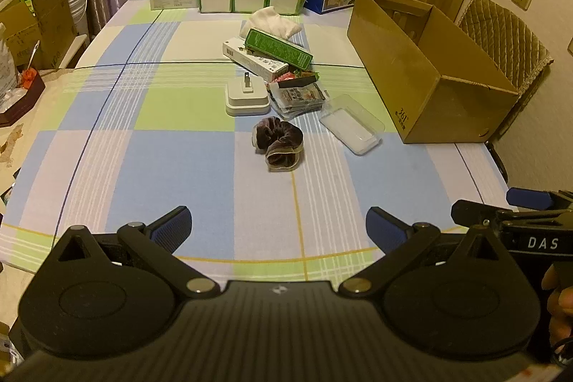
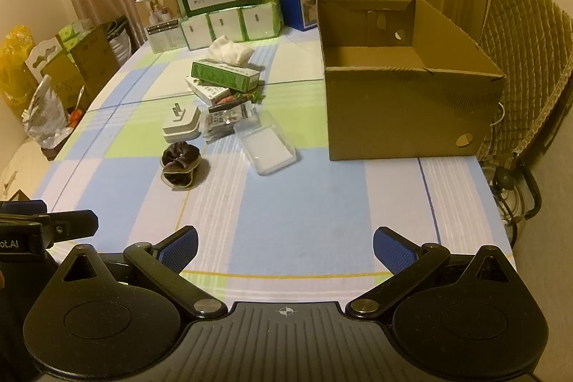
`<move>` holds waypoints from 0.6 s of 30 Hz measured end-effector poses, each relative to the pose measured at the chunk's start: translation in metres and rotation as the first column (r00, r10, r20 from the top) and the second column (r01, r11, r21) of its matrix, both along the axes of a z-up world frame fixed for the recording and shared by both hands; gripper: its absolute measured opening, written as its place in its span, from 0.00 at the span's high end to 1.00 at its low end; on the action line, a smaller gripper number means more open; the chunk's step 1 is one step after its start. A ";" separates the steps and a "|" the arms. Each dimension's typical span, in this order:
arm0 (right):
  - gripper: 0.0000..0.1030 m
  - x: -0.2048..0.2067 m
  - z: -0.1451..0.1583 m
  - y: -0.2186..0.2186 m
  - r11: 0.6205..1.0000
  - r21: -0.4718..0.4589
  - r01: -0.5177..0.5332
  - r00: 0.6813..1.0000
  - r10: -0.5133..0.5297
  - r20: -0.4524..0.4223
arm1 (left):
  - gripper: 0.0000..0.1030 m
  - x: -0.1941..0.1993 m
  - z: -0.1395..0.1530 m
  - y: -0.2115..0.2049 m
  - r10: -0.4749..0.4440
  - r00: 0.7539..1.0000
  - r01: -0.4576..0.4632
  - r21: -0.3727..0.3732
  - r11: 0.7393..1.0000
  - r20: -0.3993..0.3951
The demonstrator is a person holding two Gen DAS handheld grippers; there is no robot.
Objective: Organize objects
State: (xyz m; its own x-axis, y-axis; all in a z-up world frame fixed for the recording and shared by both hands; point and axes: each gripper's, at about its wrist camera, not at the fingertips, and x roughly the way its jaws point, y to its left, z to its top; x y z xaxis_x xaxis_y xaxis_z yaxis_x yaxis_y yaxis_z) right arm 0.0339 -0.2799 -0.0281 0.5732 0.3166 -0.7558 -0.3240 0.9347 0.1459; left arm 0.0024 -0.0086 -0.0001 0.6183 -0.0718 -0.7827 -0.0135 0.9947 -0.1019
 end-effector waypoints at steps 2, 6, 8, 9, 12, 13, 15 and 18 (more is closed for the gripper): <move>0.02 0.001 -0.001 0.000 1.000 -0.001 0.001 1.000 -0.001 -0.003 | 0.01 0.001 -0.001 0.000 0.000 1.000 0.000 -0.003 1.000 -0.004; 0.02 0.002 -0.002 0.000 1.000 -0.001 0.001 1.000 -0.001 -0.004 | 0.01 0.002 -0.003 0.000 0.000 1.000 0.000 -0.005 1.000 -0.010; 0.02 0.003 -0.003 0.000 1.000 -0.001 0.001 1.000 -0.001 -0.007 | 0.01 0.002 -0.004 0.001 -0.001 1.000 0.001 -0.005 1.000 -0.014; 0.02 0.004 -0.005 0.000 1.000 -0.001 0.001 1.000 -0.001 -0.009 | 0.01 0.003 -0.005 0.001 -0.002 1.000 0.002 -0.005 1.000 -0.017; 0.02 0.006 -0.008 -0.001 1.000 -0.001 0.000 1.000 0.000 -0.014 | 0.01 0.005 -0.008 0.002 0.004 1.000 -0.004 0.003 1.000 -0.013; 0.02 0.007 -0.009 -0.001 1.000 0.000 -0.001 1.000 0.001 -0.016 | 0.01 0.006 -0.009 0.002 0.002 1.000 -0.002 0.010 1.000 -0.013; 0.02 0.010 -0.012 -0.001 1.000 0.005 -0.009 1.000 0.009 -0.017 | 0.01 0.011 -0.011 0.004 -0.004 1.000 0.004 0.018 1.000 -0.012; 0.02 0.017 -0.013 -0.001 0.999 0.026 -0.024 1.000 0.025 -0.015 | 0.01 0.021 -0.014 0.006 -0.030 1.000 0.030 0.030 0.999 0.007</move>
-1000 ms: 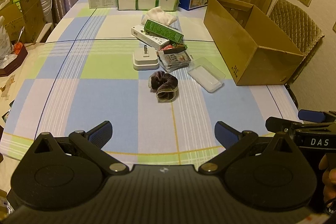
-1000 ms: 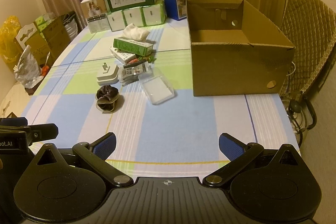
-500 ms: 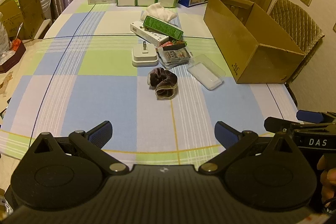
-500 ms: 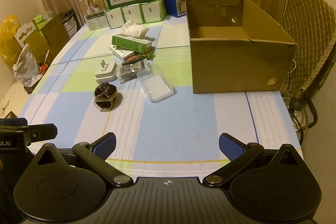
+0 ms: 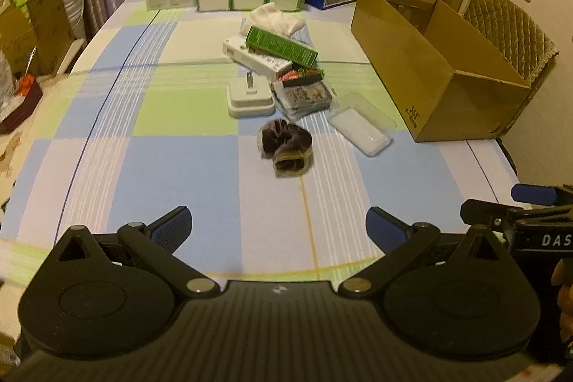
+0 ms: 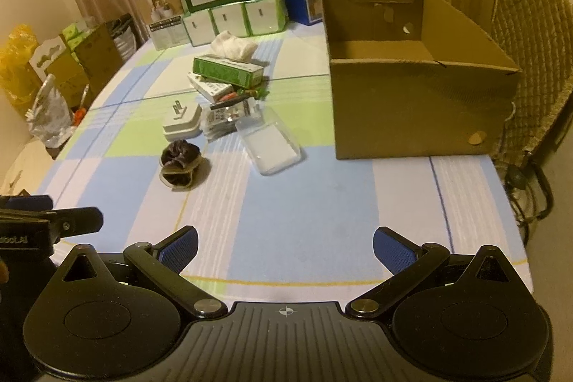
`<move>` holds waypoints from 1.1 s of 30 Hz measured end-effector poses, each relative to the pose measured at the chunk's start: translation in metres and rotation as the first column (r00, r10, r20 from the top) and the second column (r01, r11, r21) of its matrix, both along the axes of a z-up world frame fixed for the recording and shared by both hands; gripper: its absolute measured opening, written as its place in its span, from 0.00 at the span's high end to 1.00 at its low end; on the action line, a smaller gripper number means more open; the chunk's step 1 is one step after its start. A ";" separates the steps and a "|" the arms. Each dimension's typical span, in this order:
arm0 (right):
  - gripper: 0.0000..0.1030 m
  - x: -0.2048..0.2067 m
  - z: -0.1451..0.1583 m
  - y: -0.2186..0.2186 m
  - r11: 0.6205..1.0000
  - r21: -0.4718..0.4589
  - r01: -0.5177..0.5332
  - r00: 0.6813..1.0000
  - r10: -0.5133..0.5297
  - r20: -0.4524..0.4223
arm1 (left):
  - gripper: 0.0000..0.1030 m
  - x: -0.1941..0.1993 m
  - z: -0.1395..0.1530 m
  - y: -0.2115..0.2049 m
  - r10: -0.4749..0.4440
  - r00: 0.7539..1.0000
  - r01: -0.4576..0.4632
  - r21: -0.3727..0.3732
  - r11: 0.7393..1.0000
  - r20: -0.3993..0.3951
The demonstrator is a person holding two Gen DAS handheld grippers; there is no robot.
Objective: Organize objects
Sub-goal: 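Grasp the brown scrunchie with the left tool while the right tool grasps the clear plastic box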
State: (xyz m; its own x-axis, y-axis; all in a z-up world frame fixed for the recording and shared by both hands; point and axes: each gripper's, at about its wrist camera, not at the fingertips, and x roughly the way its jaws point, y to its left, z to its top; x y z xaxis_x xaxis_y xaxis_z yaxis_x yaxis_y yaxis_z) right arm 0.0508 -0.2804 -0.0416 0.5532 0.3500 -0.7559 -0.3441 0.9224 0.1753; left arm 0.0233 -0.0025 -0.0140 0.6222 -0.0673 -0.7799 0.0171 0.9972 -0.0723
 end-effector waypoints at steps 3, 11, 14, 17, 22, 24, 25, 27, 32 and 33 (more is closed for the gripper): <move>0.02 0.009 -0.003 0.006 0.999 -0.010 -0.031 0.999 0.031 0.019 | 0.02 0.015 -0.005 0.002 -0.041 0.999 0.041 0.024 0.999 0.006; 0.02 0.045 -0.023 0.019 0.995 -0.038 -0.096 0.995 0.097 0.023 | 0.13 0.068 -0.026 0.006 -0.220 0.975 0.218 0.108 0.970 0.010; 0.13 0.056 -0.031 0.028 0.990 -0.053 -0.131 0.991 0.133 0.029 | 0.19 0.090 -0.040 0.006 -0.297 0.955 0.297 0.115 0.948 -0.018; 0.22 0.068 -0.042 0.037 0.983 -0.074 -0.167 0.986 0.169 0.018 | 0.25 0.106 -0.054 0.001 -0.367 0.930 0.368 0.152 0.917 -0.035; 0.24 0.078 -0.055 0.050 0.971 -0.101 -0.217 0.975 0.220 0.019 | 0.31 0.124 -0.075 -0.010 -0.446 0.893 0.448 0.196 0.873 -0.054; 0.24 0.082 -0.058 0.055 0.965 -0.118 -0.236 0.970 0.241 0.034 | 0.43 0.131 -0.083 -0.012 -0.468 0.881 0.472 0.193 0.860 -0.068; 0.24 0.084 -0.060 0.057 0.962 -0.123 -0.245 0.967 0.252 0.042 | 0.57 0.135 -0.087 -0.012 -0.473 0.877 0.481 0.177 0.859 -0.085; 0.24 0.086 -0.061 0.063 0.955 -0.145 -0.260 0.960 0.272 0.069 | 0.71 0.139 -0.089 -0.008 -0.472 0.877 0.480 0.125 0.868 -0.092; 0.24 0.095 -0.064 0.083 0.930 -0.232 -0.285 0.936 0.322 0.141 | 0.80 0.138 -0.079 0.004 -0.370 0.928 0.373 0.117 0.920 -0.047; 0.24 0.098 -0.065 0.087 0.926 -0.248 -0.283 0.934 0.325 0.149 | 0.80 0.138 -0.078 0.007 -0.357 0.933 0.360 0.109 0.927 -0.045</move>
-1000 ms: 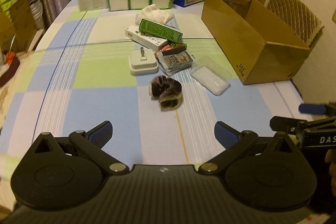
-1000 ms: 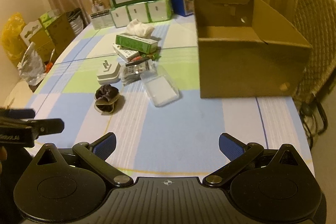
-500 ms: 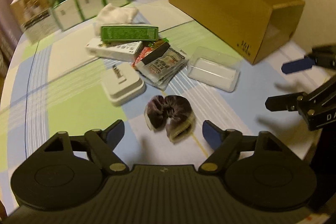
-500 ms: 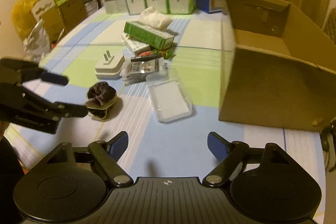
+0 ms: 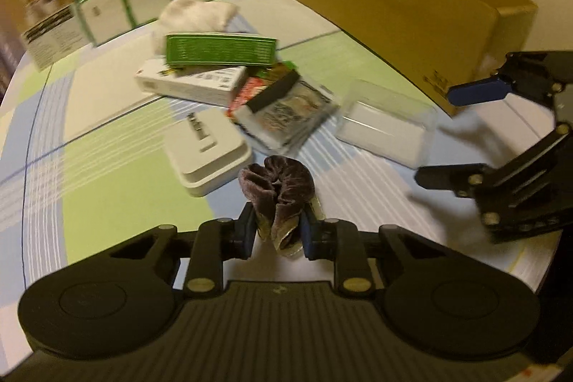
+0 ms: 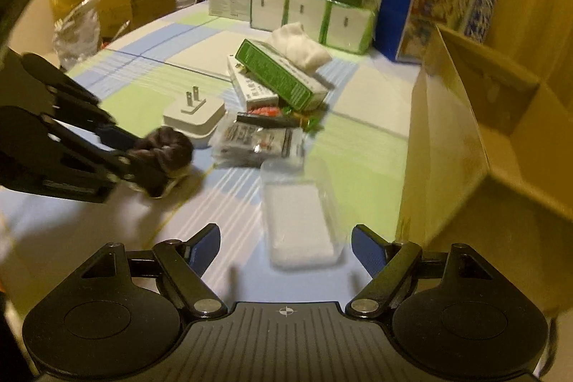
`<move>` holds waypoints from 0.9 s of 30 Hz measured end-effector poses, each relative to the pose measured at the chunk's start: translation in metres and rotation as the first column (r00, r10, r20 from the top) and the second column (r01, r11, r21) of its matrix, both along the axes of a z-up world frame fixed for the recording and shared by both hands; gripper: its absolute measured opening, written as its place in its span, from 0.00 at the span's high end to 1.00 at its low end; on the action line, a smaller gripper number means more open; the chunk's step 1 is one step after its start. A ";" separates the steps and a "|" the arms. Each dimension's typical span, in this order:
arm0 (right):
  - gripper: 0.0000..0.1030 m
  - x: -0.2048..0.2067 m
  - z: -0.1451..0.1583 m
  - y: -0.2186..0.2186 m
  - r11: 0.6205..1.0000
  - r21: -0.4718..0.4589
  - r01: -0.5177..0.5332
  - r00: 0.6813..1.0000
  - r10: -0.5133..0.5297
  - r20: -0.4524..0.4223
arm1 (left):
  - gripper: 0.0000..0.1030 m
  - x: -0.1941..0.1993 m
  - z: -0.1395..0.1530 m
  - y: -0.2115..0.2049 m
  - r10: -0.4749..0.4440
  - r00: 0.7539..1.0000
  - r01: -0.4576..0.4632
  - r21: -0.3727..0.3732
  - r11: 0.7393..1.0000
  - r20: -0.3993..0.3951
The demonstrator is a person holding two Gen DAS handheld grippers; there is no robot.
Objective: Organize objects
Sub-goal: 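Grasp the brown scrunchie with the left tool while the right tool grasps the clear plastic box, then carry scrunchie and plastic box into the cardboard box and release both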
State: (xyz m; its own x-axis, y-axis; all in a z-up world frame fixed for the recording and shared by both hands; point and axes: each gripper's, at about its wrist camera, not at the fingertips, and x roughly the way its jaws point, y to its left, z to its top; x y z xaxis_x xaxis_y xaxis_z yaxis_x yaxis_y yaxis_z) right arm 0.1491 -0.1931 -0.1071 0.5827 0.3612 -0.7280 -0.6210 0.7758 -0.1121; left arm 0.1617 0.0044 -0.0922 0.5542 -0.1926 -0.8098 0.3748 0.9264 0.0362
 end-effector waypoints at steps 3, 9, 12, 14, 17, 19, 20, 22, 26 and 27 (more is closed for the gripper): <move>0.24 0.011 -0.008 0.012 0.999 -0.049 0.014 1.000 -0.013 0.025 | 0.80 0.000 0.000 0.004 0.020 1.000 -0.020 0.001 1.000 -0.004; 0.30 0.023 -0.028 0.024 0.992 -0.118 0.042 0.999 -0.043 -0.001 | 0.80 -0.001 0.003 0.010 0.059 0.998 -0.059 -0.033 0.998 -0.010; 0.47 0.021 -0.028 0.018 0.994 -0.068 0.087 0.995 -0.090 -0.052 | 0.80 -0.004 0.003 0.008 0.063 0.998 -0.063 -0.032 0.998 -0.010; 0.47 0.016 -0.025 0.012 0.992 -0.022 0.125 0.987 -0.126 -0.103 | 0.80 -0.006 0.004 0.008 0.064 0.998 -0.064 -0.036 0.997 -0.012; 0.47 0.007 -0.022 0.003 0.986 0.024 0.164 0.975 -0.158 -0.158 | 0.80 -0.008 0.004 0.006 0.067 0.998 -0.068 -0.039 0.997 -0.012; 0.45 0.004 -0.021 0.001 0.983 0.057 0.174 0.974 -0.163 -0.158 | 0.80 -0.009 0.004 0.005 0.068 0.998 -0.069 -0.039 0.997 -0.016; 0.42 0.005 -0.021 0.001 0.983 0.064 0.173 0.974 -0.161 -0.159 | 0.80 -0.009 0.003 0.005 0.069 0.997 -0.069 -0.039 0.997 -0.020; 0.41 0.009 -0.021 0.000 0.981 0.085 0.175 0.973 -0.159 -0.170 | 0.80 -0.008 0.003 0.004 0.075 0.997 -0.076 -0.041 0.996 -0.024; 0.47 0.010 -0.023 0.001 0.981 0.081 0.174 0.972 -0.158 -0.173 | 0.80 -0.011 0.007 0.004 0.091 0.996 -0.092 -0.044 0.995 -0.020; 0.48 0.008 -0.021 0.000 0.982 0.085 0.171 0.972 -0.154 -0.175 | 0.80 -0.012 0.009 0.003 0.095 0.995 -0.095 -0.043 0.995 -0.018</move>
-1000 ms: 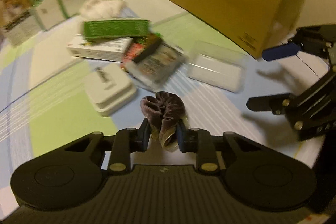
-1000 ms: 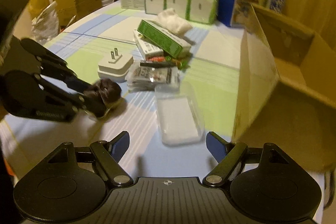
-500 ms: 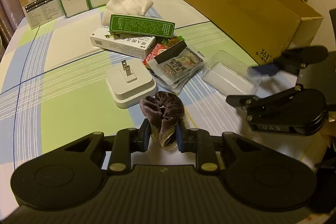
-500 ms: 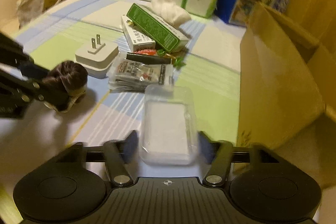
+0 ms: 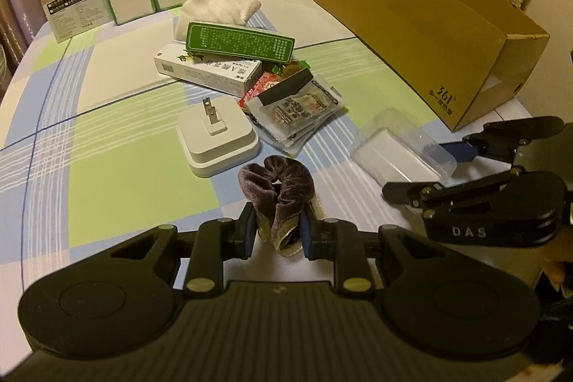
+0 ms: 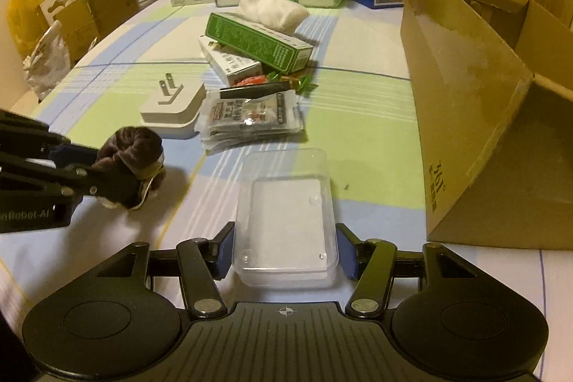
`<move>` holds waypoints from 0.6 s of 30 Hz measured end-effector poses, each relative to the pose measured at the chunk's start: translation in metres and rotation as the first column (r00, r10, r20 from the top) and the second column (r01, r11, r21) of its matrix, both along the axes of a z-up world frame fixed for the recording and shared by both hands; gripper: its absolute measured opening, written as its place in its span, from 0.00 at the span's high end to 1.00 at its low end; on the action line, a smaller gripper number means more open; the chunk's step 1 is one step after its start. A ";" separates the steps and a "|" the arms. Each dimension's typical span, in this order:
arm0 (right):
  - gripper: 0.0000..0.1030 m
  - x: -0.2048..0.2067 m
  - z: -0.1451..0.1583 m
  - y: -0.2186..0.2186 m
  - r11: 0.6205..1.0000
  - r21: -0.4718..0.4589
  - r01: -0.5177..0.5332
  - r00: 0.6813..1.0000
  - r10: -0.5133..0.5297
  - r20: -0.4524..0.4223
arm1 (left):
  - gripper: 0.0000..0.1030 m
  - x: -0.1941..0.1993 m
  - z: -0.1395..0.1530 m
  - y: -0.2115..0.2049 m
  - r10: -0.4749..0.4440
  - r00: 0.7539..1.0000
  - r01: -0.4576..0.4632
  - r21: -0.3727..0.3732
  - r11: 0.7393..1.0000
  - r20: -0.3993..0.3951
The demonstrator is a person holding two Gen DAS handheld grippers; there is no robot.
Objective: Organize objects
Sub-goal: 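Carry scrunchie and plastic box into the cardboard box and release both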
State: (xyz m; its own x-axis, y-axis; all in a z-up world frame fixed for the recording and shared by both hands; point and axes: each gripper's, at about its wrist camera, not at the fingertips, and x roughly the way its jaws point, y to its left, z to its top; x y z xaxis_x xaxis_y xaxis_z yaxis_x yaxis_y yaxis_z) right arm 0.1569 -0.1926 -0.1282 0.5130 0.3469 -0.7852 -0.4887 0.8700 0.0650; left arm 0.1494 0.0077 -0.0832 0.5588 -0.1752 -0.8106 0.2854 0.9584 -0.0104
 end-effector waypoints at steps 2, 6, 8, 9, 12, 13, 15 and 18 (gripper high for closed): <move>0.48 -0.007 0.006 -0.002 1.000 0.004 -0.003 1.000 0.003 0.016 | 0.80 -0.003 0.005 0.000 0.008 1.000 -0.008 -0.005 1.000 0.005; 0.48 -0.024 0.029 -0.008 1.000 0.017 0.007 0.998 -0.008 0.065 | 0.80 -0.013 0.022 -0.003 0.020 0.999 -0.019 -0.010 1.000 0.027; 0.48 -0.032 0.044 -0.012 1.000 0.025 0.006 0.995 -0.009 0.103 | 0.80 -0.018 0.035 -0.007 0.021 0.999 -0.020 -0.021 1.000 0.048; 0.48 -0.036 0.054 -0.014 0.999 0.033 0.005 0.992 -0.009 0.123 | 0.80 -0.020 0.042 -0.009 0.019 0.998 -0.018 -0.026 1.000 0.059; 0.48 -0.045 0.083 -0.024 0.998 0.057 0.009 0.982 -0.020 0.186 | 0.80 -0.024 0.066 -0.020 0.006 0.996 -0.003 -0.037 0.999 0.093; 0.48 -0.047 0.094 -0.029 0.998 0.067 0.014 0.978 -0.027 0.209 | 0.80 -0.025 0.074 -0.025 -0.001 0.994 0.006 -0.042 0.999 0.106; 0.48 -0.050 0.115 -0.040 0.996 0.085 0.027 0.967 -0.047 0.252 | 0.80 -0.023 0.092 -0.037 -0.019 0.991 0.026 -0.052 0.998 0.133; 0.48 -0.041 0.144 -0.065 0.989 0.127 0.078 0.954 -0.111 0.278 | 0.80 -0.014 0.116 -0.061 -0.056 0.984 0.067 -0.061 0.996 0.167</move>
